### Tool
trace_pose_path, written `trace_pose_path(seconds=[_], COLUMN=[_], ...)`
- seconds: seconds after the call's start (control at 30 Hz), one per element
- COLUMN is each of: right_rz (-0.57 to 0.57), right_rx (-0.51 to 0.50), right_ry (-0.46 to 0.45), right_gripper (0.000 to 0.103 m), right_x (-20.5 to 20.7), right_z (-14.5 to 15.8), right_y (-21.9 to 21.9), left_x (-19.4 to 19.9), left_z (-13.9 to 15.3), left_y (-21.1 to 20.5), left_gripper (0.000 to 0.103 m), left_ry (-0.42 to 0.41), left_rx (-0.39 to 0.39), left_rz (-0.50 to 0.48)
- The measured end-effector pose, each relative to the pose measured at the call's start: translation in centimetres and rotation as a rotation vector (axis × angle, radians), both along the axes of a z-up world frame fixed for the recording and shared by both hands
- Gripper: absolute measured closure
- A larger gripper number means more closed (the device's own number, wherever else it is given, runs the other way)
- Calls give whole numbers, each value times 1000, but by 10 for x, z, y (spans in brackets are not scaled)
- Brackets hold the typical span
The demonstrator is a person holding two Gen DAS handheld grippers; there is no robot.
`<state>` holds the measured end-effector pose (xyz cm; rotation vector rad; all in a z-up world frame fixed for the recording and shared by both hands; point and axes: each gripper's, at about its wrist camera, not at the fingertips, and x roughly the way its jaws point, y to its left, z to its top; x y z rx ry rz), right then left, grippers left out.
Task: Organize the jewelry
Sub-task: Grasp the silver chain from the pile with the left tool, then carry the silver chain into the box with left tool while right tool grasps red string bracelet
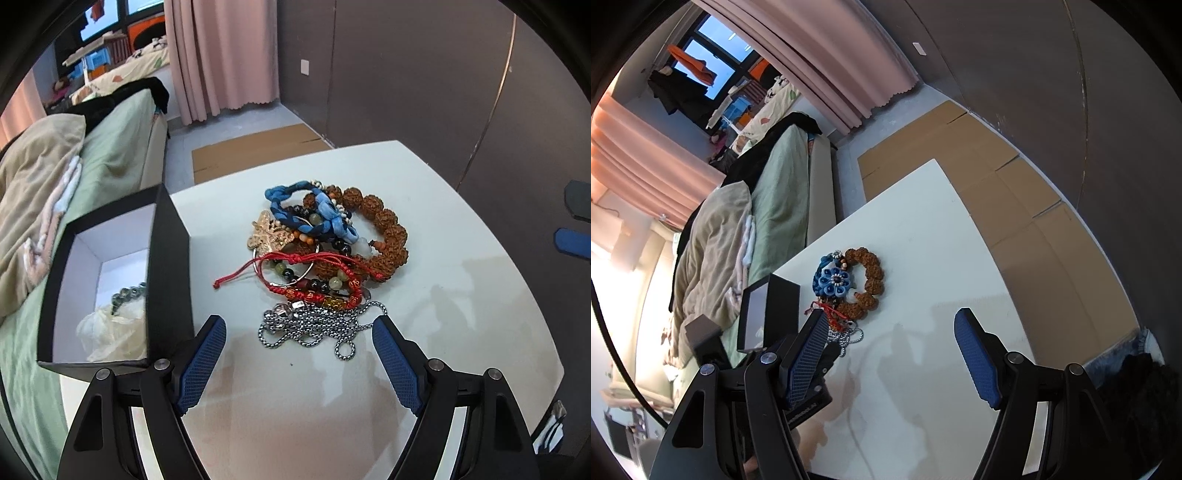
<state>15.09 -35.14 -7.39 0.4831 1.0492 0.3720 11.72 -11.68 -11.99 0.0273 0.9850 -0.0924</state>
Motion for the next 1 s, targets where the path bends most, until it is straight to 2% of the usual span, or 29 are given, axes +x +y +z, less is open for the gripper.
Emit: trace_pose_path(seconds=[0.23,0.33,0.43,0.5,0.53,0.6,0.67,0.77,1.0], right_rz=[8,14,16,15,15,15,20,32,47], right_rx=[-5,-12,-15,-17,-18,-21,-25,-31,-38], right_ry=[6,8,10,14,16,18,19,20,29], right_gripper=[32,32,32,32,32,32,32,32,32], right_x=[1,0,0,-1,-1,-1,-2,-3,-3], right_z=[-3,-3,-5,-5,-6,-7,-7,-9,-13], right_y=[4,7,9,10,10,11,14,20,33], left_x=[9,10,9,8,7,3,1,-4,-20], left_z=[-12,-13,-11,-10,-9,-8,-8,-5,21], left_y=[-6,-6,-2,0,0,-2,-3,-1,11], left_gripper=[22,25,39,57,60,77,87,92,93], left_ry=[26,6,-7,-14,-13,-8,2,9,-45], left_rx=[3,8,3,8,4,7,1,-19,-94], left_rz=[-15,-18,-6,-8,-14,-45,-74,-82,-80])
